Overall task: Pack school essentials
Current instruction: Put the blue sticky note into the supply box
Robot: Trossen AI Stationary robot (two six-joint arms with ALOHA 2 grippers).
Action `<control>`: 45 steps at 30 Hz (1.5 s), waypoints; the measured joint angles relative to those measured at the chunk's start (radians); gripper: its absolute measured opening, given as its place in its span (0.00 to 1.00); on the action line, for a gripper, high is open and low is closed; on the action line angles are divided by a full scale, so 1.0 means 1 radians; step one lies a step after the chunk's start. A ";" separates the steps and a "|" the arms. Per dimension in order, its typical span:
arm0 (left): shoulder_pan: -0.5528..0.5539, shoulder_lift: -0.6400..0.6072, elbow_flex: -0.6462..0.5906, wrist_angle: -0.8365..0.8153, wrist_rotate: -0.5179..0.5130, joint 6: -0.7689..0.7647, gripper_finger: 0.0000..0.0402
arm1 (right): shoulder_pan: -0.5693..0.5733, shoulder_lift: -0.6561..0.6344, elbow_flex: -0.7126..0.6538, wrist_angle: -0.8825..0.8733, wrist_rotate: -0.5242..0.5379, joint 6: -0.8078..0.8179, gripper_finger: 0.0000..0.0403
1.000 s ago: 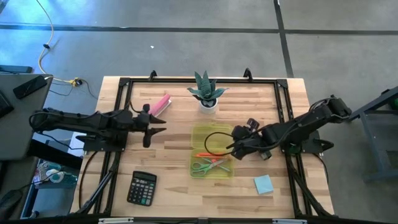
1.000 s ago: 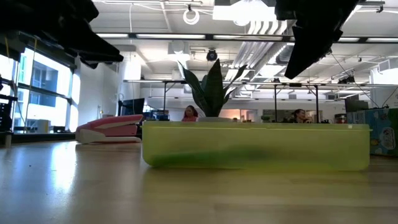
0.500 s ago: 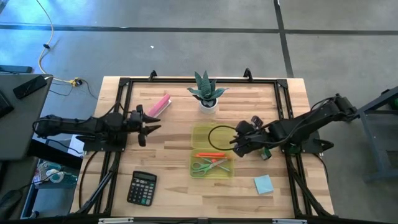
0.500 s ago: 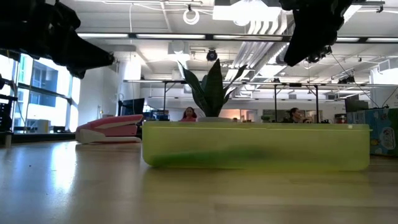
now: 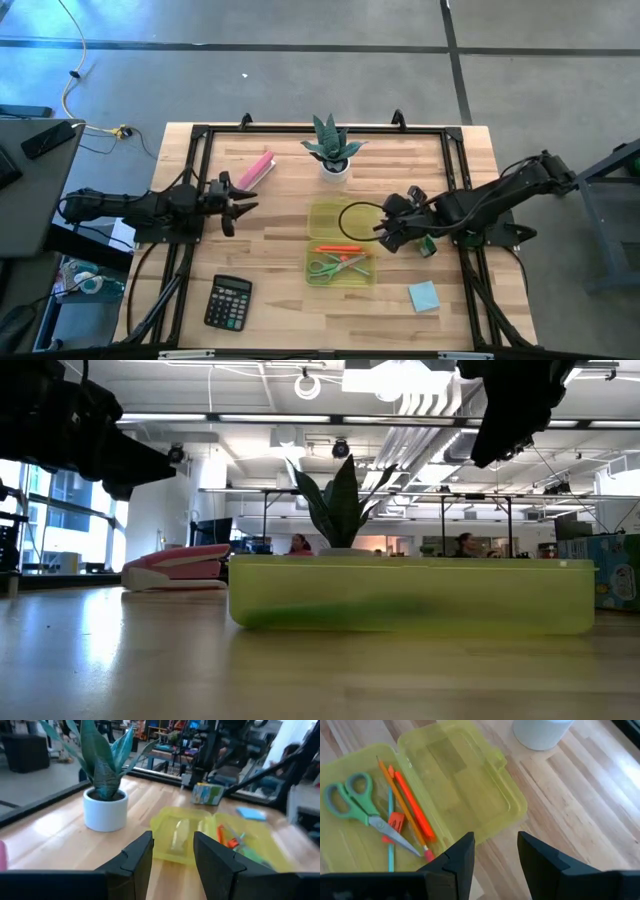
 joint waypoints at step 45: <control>0.000 0.013 0.001 -0.006 -0.020 -0.003 0.33 | 0.514 0.246 0.001 0.031 -0.364 1.401 0.35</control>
